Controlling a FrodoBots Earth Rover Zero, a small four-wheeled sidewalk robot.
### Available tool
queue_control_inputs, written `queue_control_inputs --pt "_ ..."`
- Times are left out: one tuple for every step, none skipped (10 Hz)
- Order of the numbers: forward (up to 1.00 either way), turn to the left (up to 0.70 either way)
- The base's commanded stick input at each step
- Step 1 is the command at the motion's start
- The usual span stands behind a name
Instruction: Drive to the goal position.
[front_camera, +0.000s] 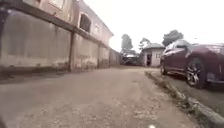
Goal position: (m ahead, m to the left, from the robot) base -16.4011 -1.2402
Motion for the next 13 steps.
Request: queue_control_inputs --pt "1.00 0.00" --pt "1.00 0.00" --pt "1.00 0.00" --pt "1.00 0.00" --pt "1.00 0.00" --pt "1.00 0.00" --pt "0.79 0.00" --pt "0.35 0.00" --pt "0.00 0.00" --pt "0.00 0.00" --pt "0.00 0.00" --pt "0.00 0.00" --pt "0.00 0.00"
